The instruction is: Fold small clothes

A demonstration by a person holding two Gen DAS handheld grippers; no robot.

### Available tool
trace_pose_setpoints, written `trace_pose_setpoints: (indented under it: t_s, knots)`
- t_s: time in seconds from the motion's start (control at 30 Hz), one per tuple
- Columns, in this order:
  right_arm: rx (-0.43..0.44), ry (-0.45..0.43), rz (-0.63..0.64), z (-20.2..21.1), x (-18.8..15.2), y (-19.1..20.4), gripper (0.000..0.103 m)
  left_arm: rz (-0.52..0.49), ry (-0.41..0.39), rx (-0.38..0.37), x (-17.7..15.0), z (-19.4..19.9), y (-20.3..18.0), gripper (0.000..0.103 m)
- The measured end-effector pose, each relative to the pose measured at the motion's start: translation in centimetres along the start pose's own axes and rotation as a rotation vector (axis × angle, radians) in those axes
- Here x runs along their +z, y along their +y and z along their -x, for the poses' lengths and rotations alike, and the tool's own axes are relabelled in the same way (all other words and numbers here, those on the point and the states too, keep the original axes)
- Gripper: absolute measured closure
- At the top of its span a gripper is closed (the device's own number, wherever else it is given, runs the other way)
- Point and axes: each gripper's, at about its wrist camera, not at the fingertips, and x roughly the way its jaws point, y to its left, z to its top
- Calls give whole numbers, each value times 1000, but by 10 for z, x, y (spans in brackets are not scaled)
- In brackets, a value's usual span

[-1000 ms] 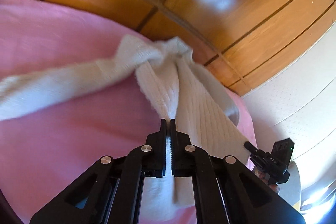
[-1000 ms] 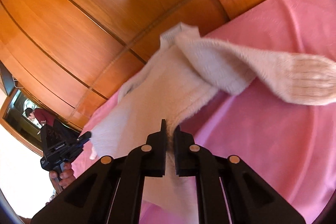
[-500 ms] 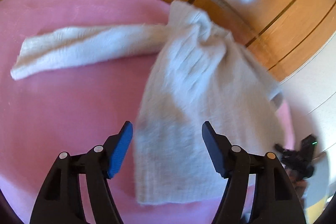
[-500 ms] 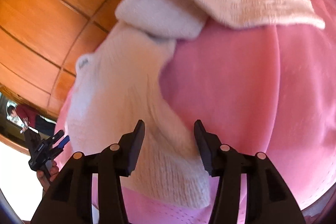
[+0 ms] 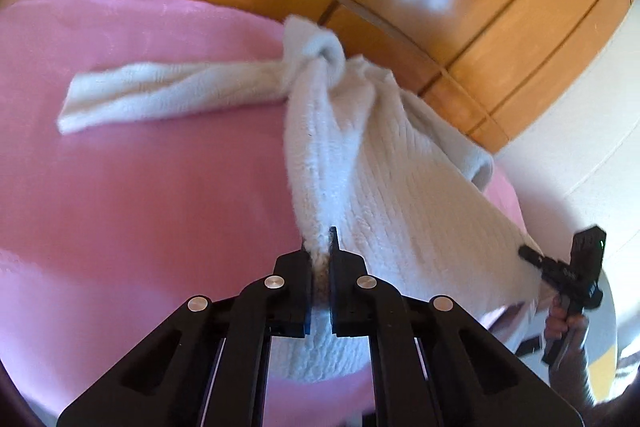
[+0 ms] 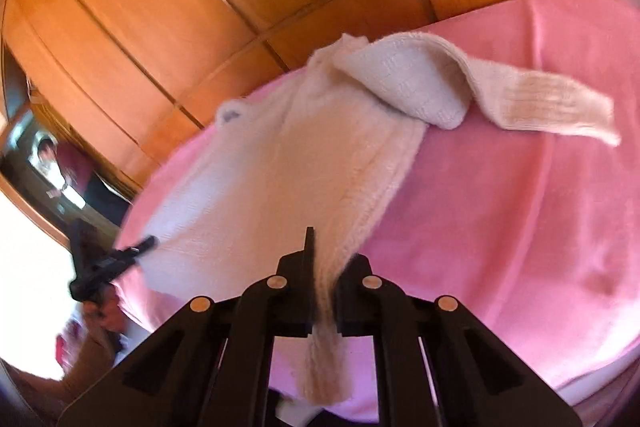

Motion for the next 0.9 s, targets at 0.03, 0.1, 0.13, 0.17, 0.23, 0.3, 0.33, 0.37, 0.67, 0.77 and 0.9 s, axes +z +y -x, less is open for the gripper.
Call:
trace_pose_setpoints:
  t_s: [0.03,0.1,0.13,0.17,0.23,0.3,0.33,0.37,0.67,0.77,0.9]
  knots:
    - [-33,30,-16,-7,-6,-6,97,-11,17,16,-8,-1,-2,98]
    - [-97,99,-36,-29,-15,-16,97,-27,49,96,-22,-9,-1,98]
    - [-138,118,-38,-34,-19,-20,90,-7,81,98,-27,-16,5,97]
    - [-191,127,-44,-41,-22,-24,89,24,88,111,-29,-17,12,93]
    - [-228,101,-44,-41,-21,-26,71,103,64,161,-24,-14,30,73]
    - [-268,46,-25,-30,-16,-22,49,166,-8,232,-12,-1,48,62]
    - [-302,0,-1,-24,-10,-15,46,188,-46,298,-3,6,58,58]
    - [-317,-40,25,-21,-2,-5,46,198,-65,341,5,9,65,56]
    - [-164,-63,190,-84,17,72,27,204,-238,547,69,21,106,53]
    - [-95,2,181,-126,16,88,27,-48,-191,586,80,-1,79,33]
    - [-32,61,178,-163,11,102,27,-311,-93,651,84,-47,63,33]
